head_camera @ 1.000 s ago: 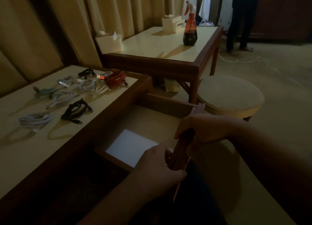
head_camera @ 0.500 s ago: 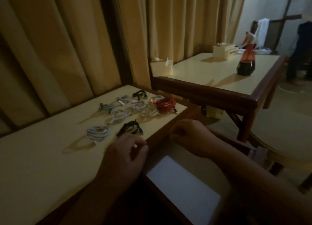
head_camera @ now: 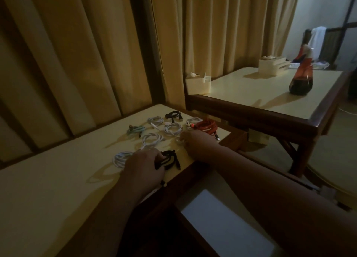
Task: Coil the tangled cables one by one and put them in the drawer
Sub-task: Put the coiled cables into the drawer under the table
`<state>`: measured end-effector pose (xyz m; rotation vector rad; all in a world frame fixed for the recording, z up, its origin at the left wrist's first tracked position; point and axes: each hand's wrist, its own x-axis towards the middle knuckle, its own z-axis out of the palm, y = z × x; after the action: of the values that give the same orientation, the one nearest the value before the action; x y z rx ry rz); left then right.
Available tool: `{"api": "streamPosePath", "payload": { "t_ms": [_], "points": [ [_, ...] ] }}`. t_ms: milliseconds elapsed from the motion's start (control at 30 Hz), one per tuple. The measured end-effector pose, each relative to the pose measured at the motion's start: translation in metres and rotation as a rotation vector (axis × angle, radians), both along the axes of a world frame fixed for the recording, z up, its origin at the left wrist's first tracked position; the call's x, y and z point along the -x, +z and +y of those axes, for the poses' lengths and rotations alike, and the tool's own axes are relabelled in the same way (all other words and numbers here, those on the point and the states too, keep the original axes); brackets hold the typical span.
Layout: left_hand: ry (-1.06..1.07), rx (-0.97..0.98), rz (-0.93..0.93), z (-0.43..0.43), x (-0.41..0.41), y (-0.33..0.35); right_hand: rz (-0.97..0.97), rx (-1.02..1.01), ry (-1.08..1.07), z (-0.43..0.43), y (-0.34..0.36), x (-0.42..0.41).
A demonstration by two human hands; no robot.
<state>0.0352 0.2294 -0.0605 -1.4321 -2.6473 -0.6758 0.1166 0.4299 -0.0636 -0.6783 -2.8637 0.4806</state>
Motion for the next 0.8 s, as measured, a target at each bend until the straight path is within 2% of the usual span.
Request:
{"api": "streamPosePath", "payload": {
  "t_ms": [167, 367, 433, 567, 667, 800],
  "points": [
    [-0.047, -0.006, -0.045, -0.008, -0.005, 0.009, 0.079, 0.081, 0.037, -0.003, 0.004, -0.015],
    [-0.208, -0.083, -0.159, -0.036, -0.045, 0.022, 0.244, 0.184, 0.128, -0.029, 0.01, -0.111],
    [-0.306, -0.051, -0.228, -0.037, -0.064, 0.022, 0.162, 0.208, 0.16, -0.031, 0.008, -0.148],
    [-0.542, 0.133, -0.235, -0.015, -0.097, 0.002, -0.206, 0.369, 0.01, -0.024, -0.006, -0.197],
    [-0.628, 0.275, -0.234, 0.008, -0.111, -0.019, -0.291, 0.364, -0.04, -0.016, -0.032, -0.202],
    [-0.608, 0.369, -0.191, 0.037, -0.113, -0.049, -0.404, 0.305, -0.022, -0.006, -0.062, -0.196]
  ]
}}
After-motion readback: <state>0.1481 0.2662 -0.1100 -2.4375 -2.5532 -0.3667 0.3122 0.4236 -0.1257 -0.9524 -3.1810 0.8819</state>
